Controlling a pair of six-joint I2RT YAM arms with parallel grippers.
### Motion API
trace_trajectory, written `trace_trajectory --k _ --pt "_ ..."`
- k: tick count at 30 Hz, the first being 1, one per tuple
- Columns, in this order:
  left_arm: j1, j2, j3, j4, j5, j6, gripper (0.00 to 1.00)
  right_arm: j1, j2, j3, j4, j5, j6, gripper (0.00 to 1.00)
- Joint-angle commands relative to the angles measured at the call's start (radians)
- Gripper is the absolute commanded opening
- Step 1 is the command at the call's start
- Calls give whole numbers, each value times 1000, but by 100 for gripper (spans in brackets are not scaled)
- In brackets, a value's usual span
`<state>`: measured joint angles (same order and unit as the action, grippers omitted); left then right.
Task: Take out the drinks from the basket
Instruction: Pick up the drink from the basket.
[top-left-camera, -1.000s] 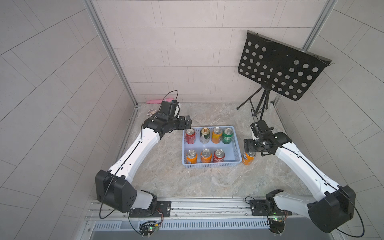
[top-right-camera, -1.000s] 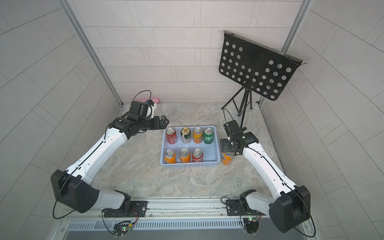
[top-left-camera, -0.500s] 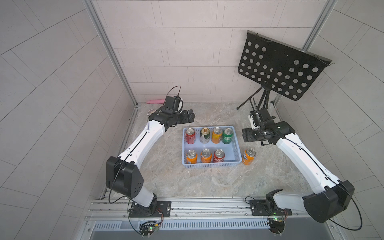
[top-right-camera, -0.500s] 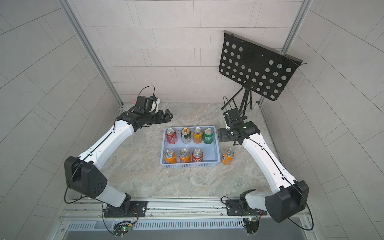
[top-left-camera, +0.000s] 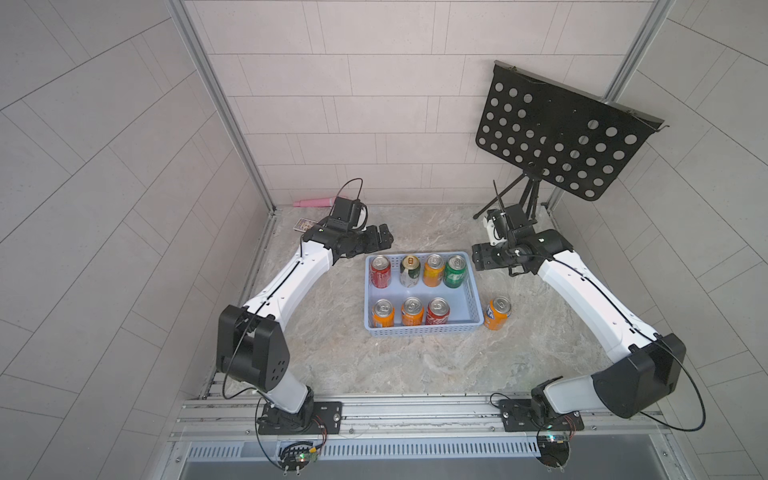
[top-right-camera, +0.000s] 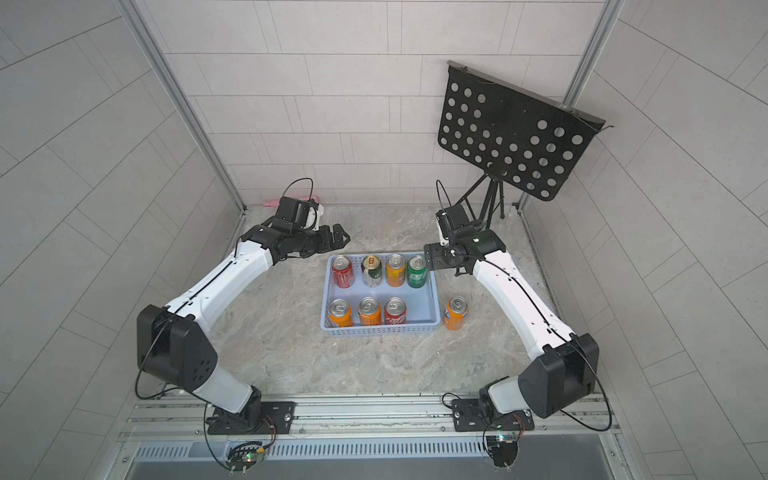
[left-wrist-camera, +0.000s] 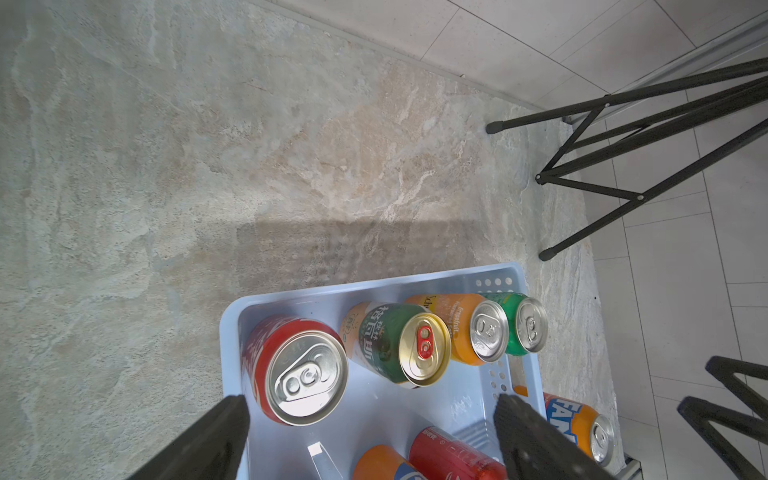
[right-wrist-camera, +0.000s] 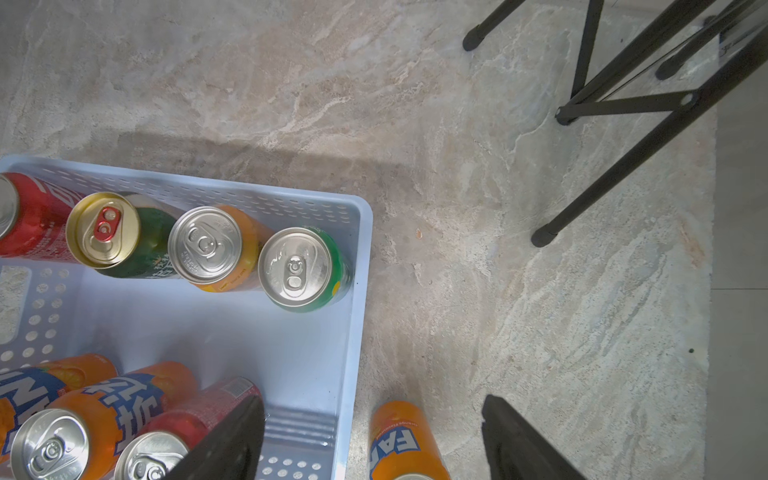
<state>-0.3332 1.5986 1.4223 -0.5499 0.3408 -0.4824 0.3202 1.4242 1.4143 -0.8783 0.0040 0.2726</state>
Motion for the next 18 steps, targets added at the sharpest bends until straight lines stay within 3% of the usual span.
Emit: trace_trajectory --k 1,18 --pt "5 36 55 -82 10 77 100 4 11 15 36 -1 15 85" --pt "8 52 7 -66 45 51 100 37 200 106 -1 -59 -13 81"
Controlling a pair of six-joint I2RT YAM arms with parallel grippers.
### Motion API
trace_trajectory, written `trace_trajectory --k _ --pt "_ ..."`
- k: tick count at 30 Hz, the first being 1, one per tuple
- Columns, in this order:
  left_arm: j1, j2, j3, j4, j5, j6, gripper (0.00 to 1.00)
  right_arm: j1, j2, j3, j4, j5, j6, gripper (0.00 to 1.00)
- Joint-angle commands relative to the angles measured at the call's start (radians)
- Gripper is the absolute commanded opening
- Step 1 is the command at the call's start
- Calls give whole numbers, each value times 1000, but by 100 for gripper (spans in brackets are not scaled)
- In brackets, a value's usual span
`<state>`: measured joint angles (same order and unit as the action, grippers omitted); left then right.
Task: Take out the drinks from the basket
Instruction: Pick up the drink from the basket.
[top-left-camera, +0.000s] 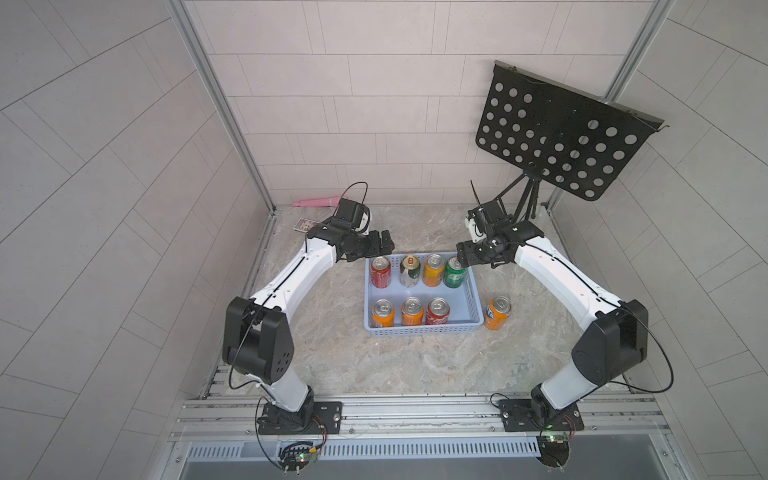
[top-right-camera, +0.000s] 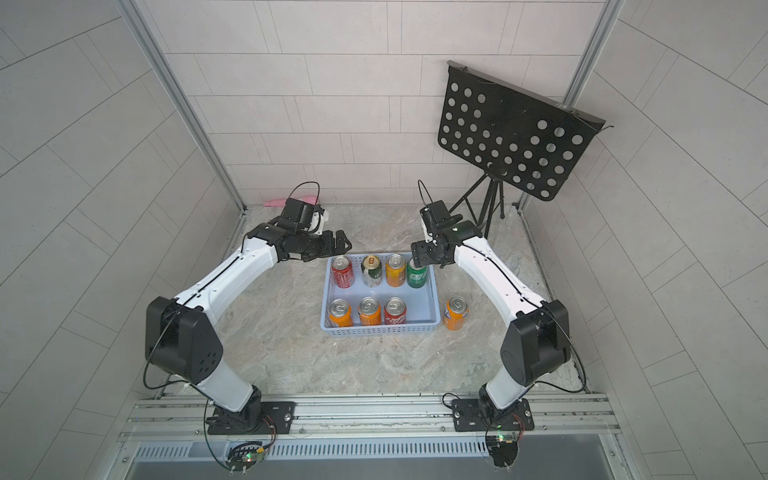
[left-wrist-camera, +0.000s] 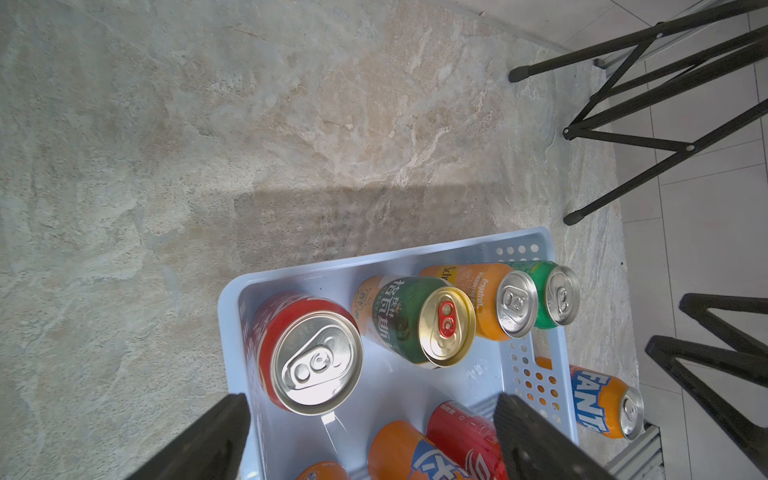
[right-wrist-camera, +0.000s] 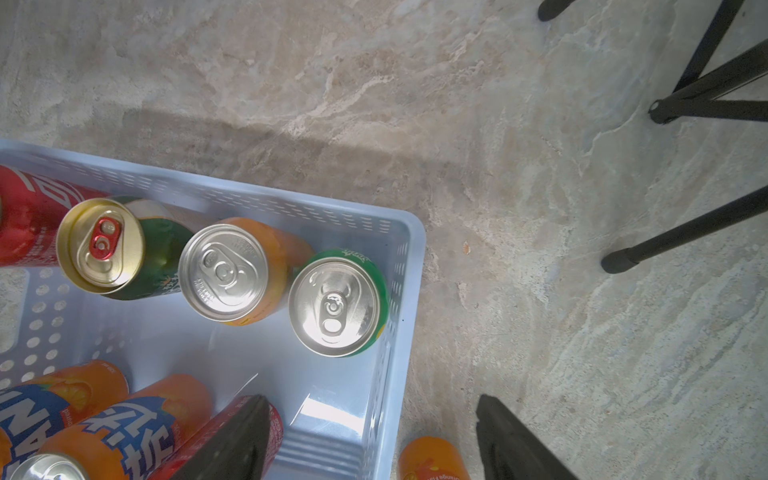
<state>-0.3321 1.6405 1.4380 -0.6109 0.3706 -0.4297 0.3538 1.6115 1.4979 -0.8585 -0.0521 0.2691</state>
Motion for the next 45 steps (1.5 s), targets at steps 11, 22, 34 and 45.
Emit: trace_trajectory --k 11,22,34,45 --pt "7 18 -13 7 46 -18 100 34 157 99 -73 -7 -19 80" --pt "7 24 -10 2 44 -16 100 41 242 125 -71 37 -21 79" --pt "7 29 -8 -1 50 -18 100 45 296 137 -53 -3 -10 77" --pt "8 20 -9 3 57 -21 100 55 326 125 -38 -4 1 76"
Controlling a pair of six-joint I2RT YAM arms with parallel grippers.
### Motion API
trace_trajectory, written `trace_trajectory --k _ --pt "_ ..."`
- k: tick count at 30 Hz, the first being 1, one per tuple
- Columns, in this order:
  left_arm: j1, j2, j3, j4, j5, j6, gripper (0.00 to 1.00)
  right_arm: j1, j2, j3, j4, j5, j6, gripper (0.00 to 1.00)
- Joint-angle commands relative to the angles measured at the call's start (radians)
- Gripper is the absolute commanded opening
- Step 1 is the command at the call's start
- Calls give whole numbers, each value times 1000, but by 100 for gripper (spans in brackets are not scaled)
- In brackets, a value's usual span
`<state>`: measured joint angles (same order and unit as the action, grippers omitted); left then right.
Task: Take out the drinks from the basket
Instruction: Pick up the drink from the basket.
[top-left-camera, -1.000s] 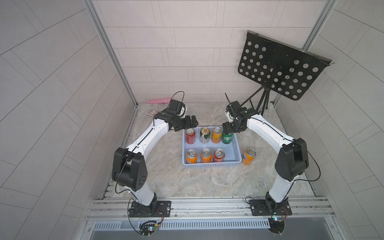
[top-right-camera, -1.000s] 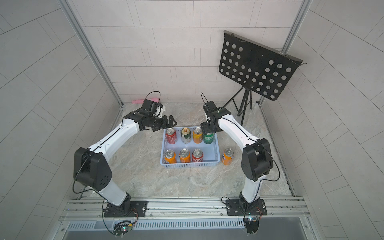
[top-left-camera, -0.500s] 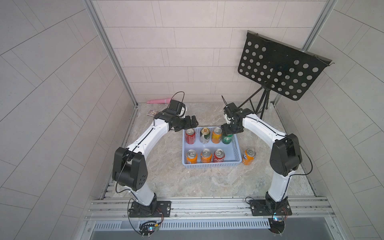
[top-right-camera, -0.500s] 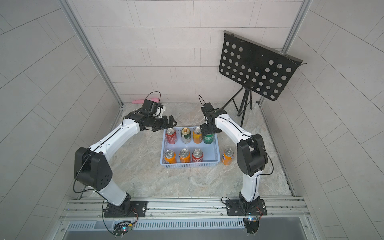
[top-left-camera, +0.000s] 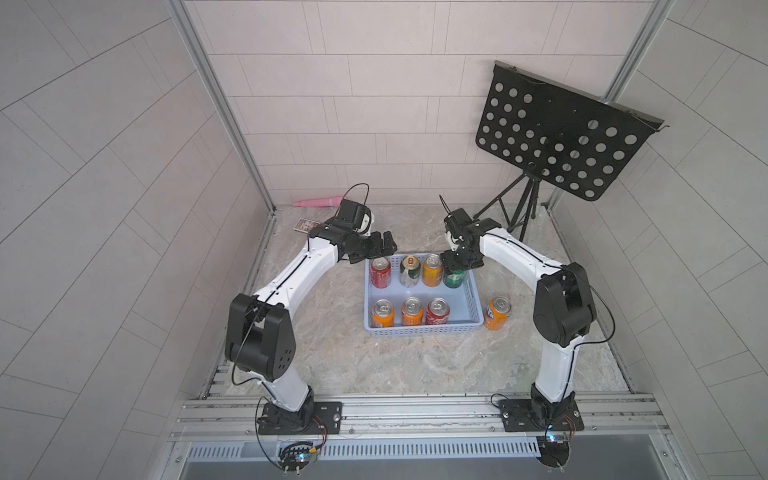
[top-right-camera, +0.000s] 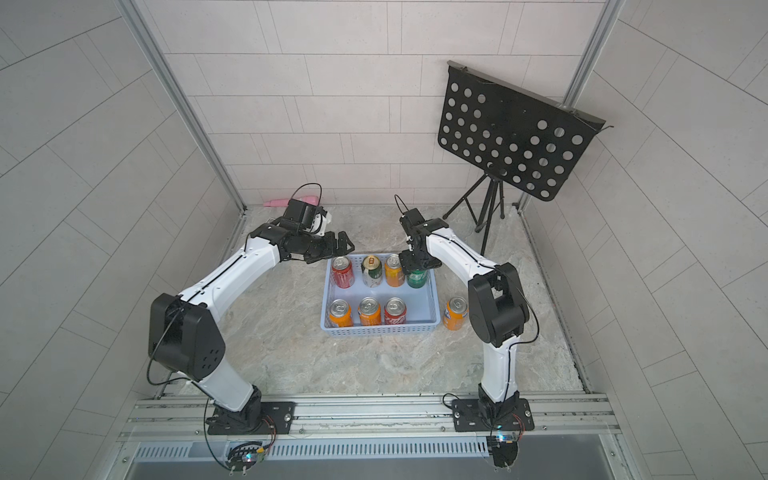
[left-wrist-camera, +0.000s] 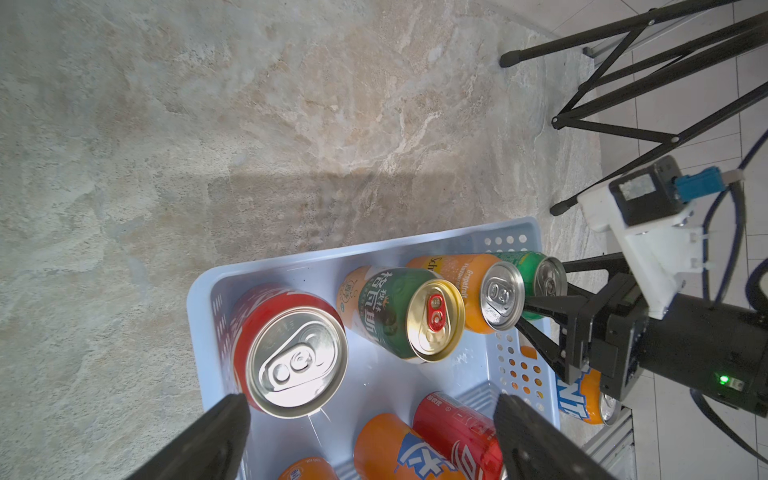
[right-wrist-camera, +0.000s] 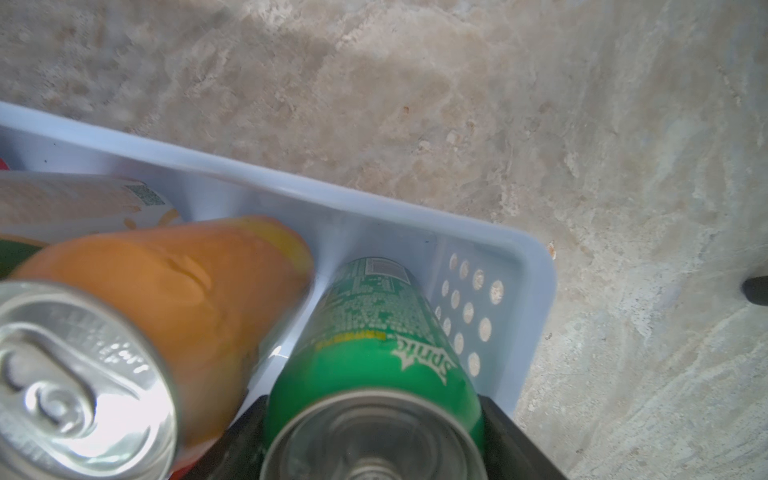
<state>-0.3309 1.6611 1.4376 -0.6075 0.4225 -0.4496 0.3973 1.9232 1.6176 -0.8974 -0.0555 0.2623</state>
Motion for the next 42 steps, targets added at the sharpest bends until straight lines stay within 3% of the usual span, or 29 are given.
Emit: trace_trajectory --k 1,10,15,25,28,42 --pt "6 -3 -9 -1 4 -1 100 11 16 3 4 0 9 76" --pt "7 -10 -9 3 13 -5 100 21 24 -22 21 14 23 71" --pt "7 -13 -12 3 4 -3 100 22 16 -25 25 20 31 62" --pt "6 -23 -16 2 -28 0 100 22 -18 -17 6 22 48 25" --pt "5 -30 -18 8 -25 0 100 22 -32 -5 -7 26 51 19" --pt "-10 -58 -22 40 -10 11 100 19 -65 87 -100 47 51 14"
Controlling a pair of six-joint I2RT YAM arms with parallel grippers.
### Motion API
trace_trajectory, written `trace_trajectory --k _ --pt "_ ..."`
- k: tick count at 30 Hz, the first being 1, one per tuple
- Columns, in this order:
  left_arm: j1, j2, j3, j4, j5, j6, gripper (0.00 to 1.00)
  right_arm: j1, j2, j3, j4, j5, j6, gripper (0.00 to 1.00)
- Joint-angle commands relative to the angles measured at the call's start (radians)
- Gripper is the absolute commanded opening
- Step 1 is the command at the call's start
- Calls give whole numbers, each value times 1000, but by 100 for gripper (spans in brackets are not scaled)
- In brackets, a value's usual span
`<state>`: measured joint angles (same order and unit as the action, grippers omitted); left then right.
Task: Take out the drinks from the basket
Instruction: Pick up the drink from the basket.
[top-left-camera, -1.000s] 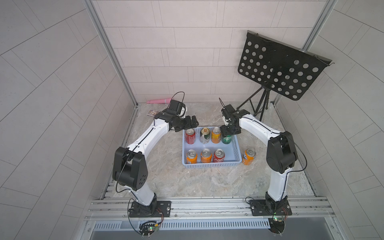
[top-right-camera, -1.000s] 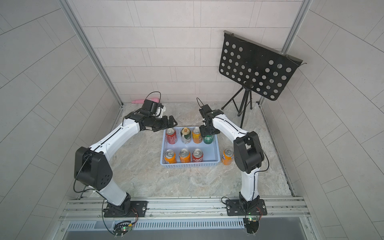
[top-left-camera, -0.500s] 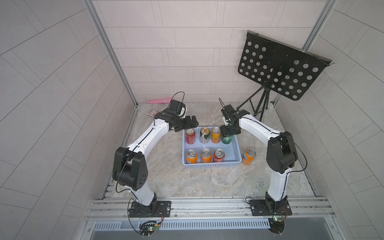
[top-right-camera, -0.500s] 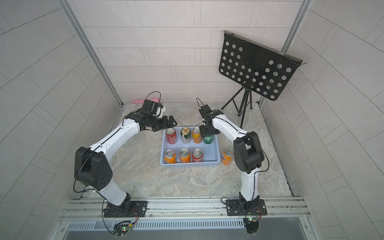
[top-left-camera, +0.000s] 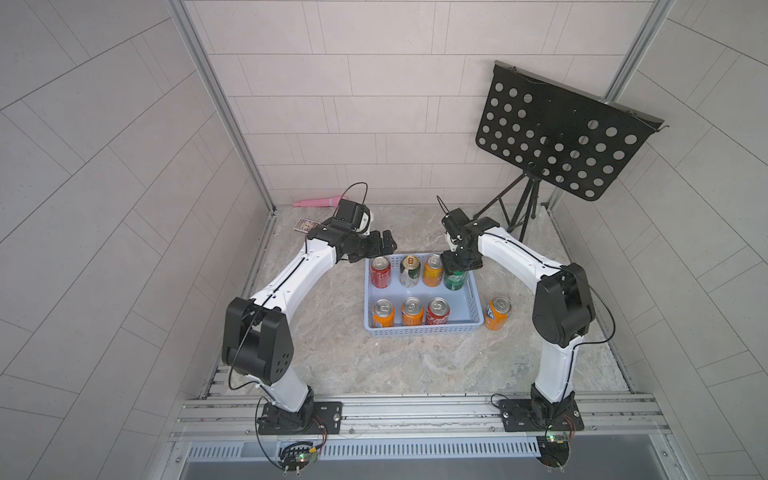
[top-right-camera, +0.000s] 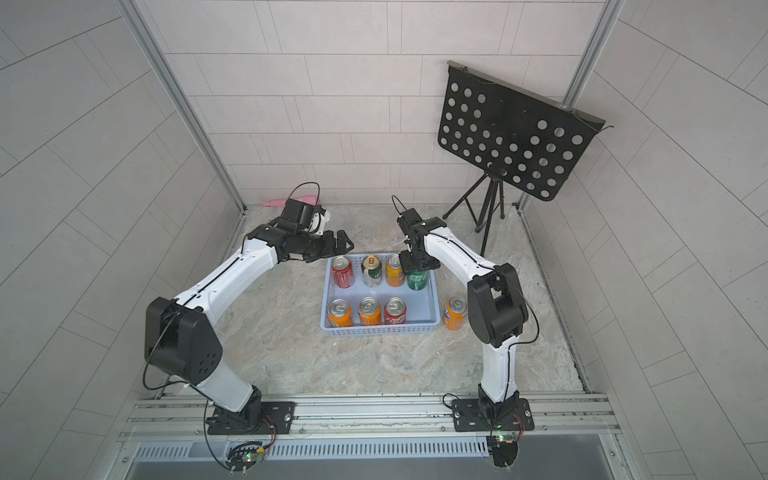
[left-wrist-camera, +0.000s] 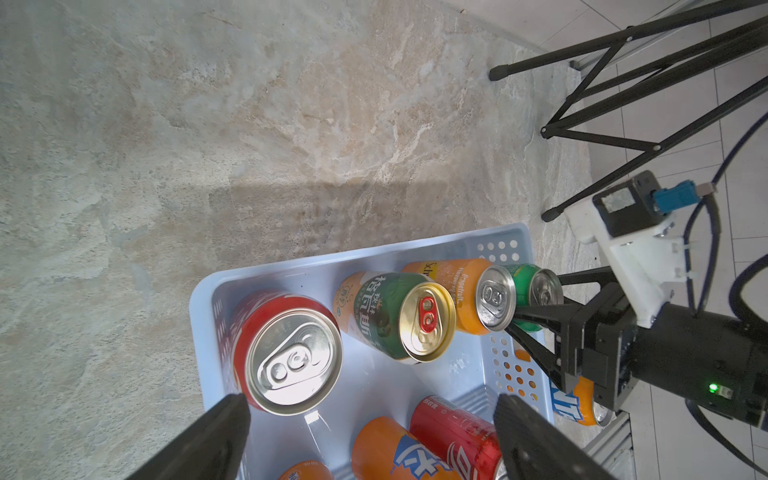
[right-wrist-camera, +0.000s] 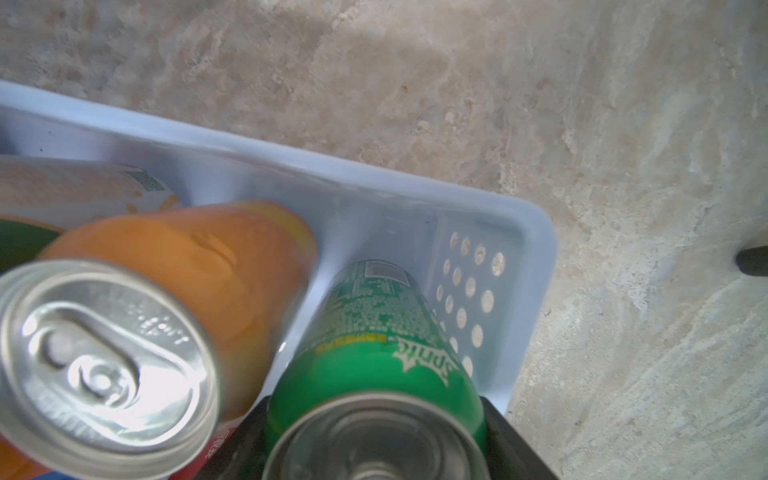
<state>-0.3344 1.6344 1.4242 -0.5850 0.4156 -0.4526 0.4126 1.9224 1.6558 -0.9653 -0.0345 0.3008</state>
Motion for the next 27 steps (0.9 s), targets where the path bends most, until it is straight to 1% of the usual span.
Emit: trace_trajectory --k 1,8,17,22,27 --pt "-6 -34 -8 21 -3 12 100 3 -64 58 -40 25 12 14" --pt "-14 -41 29 25 34 -35 100 0 -77 92 -75 20 8 11" --pt "-59 -44 95 23 37 -85 100 -20 -102 161 -143 22 -6 11" --pt "-97 -32 123 33 39 -112 100 -36 -133 173 -161 19 -12 11" --pt "-160 -5 183 7 -4 -72 100 -59 -156 193 -188 3 -26 10"
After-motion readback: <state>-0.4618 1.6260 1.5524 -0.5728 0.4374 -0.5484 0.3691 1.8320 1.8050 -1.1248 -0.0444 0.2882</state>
